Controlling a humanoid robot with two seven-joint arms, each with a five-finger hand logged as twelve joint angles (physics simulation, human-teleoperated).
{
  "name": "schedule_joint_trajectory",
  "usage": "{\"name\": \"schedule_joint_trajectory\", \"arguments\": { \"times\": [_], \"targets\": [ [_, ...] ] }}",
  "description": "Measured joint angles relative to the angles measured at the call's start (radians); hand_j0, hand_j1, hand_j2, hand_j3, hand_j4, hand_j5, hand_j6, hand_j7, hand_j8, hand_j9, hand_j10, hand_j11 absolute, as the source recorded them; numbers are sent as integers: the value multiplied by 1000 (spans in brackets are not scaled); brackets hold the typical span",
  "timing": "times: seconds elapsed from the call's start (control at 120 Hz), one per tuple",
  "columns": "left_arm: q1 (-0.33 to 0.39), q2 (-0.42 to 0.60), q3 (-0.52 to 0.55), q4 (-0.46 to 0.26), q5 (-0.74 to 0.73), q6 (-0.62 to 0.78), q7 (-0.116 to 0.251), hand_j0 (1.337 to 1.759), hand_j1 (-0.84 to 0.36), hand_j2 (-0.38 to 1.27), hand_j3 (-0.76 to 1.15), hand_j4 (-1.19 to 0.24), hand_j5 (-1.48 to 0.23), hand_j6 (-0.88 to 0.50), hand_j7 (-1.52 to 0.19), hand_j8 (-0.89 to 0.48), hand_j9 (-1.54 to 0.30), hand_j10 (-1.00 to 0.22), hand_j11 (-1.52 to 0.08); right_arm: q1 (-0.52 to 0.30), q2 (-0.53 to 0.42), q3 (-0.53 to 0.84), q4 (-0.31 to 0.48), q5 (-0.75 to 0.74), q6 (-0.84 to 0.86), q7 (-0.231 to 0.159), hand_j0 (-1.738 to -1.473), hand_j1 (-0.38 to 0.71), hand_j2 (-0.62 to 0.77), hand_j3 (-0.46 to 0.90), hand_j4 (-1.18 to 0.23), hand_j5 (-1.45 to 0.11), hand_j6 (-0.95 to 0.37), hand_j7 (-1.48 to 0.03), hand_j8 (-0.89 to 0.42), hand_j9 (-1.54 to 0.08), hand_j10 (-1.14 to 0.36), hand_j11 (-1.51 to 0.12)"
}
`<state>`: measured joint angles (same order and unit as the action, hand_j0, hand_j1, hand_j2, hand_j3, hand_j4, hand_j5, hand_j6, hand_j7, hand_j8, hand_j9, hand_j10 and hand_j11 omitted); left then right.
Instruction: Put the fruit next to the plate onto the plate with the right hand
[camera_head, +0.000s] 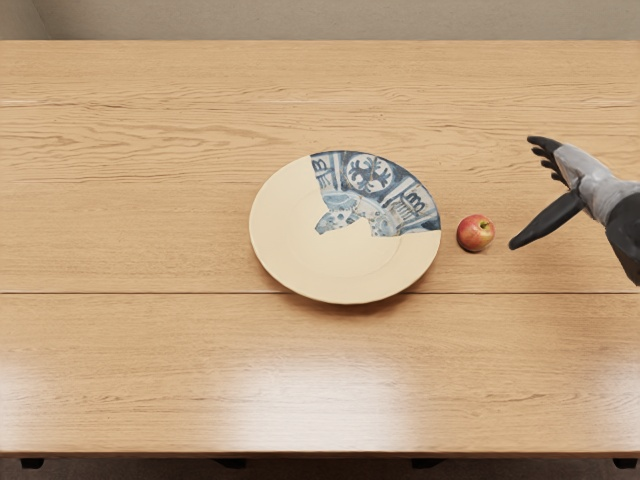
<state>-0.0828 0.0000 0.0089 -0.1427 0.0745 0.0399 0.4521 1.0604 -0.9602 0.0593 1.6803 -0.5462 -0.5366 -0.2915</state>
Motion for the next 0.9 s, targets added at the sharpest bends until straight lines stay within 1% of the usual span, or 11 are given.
{"name": "schedule_joint_trajectory", "arguments": {
  "times": [0.05, 0.125, 0.192, 0.258, 0.392, 0.567, 0.733, 0.9],
  "targets": [
    [0, 0, 0, 0, 0, 0, 0, 1658, 62, 48, 0, -240, -311, -240, -311, -240, -311, -240, -311, -18, 31, -3, 3, -48, -28, -39, -1658, -290, -8, 0, -53, -66, -55, -66, -54, -66, -53, -66],
    [0, 0, 0, 0, 0, 0, 0, 1658, 62, 48, 0, -240, -311, -240, -311, -240, -311, -240, -311, -37, 67, -13, 5, -95, -52, -75, -1658, -268, -11, 0, -72, -91, -73, -90, -72, -90, -72, -90],
    [0, 0, 0, 0, 0, 0, 0, 1658, 62, 48, 0, -240, -311, -240, -311, -240, -311, -240, -311, -46, 90, -20, 5, -124, -63, -97, -1658, -238, -16, 0, -97, -124, -99, -123, -98, -124, -97, -123],
    [0, 0, 0, 0, 0, 0, 0, 1658, 62, 48, 0, -240, -311, -240, -311, -240, -311, -240, -311, -51, 110, -27, 5, -140, -68, -110, -1658, -203, -22, 0, -126, -161, -128, -161, -127, -161, -126, -161],
    [0, 0, 0, 0, 0, 0, 0, 1658, 62, 48, 0, -240, -311, -240, -311, -240, -311, -240, -311, -56, 145, -41, 0, -172, -73, -120, -1658, -128, -34, 0, -189, -243, -190, -242, -190, -243, -189, -243],
    [0, 0, 0, 0, 0, 0, 0, 1658, 62, 48, 0, -240, -311, -240, -311, -240, -311, -240, -311, -58, 153, -47, -6, -213, -74, -125, -1658, -70, -44, 0, -237, -306, -238, -305, -238, -305, -237, -305],
    [0, 0, 0, 0, 0, 0, 0, 1658, 62, 48, 0, -240, -311, -240, -311, -240, -311, -240, -311, -57, 152, -43, -11, -228, -74, -129, -1658, 81, -69, 0, -362, -469, -363, -468, -363, -468, -362, -468],
    [0, 0, 0, 0, 0, 0, 0, 1658, 62, 48, 0, -240, -311, -240, -311, -240, -311, -240, -311, -57, 179, -42, -59, -231, -75, -128, -1658, 152, -80, 0, -421, -546, -422, -545, -422, -545, -421, -545]
  ]
}}
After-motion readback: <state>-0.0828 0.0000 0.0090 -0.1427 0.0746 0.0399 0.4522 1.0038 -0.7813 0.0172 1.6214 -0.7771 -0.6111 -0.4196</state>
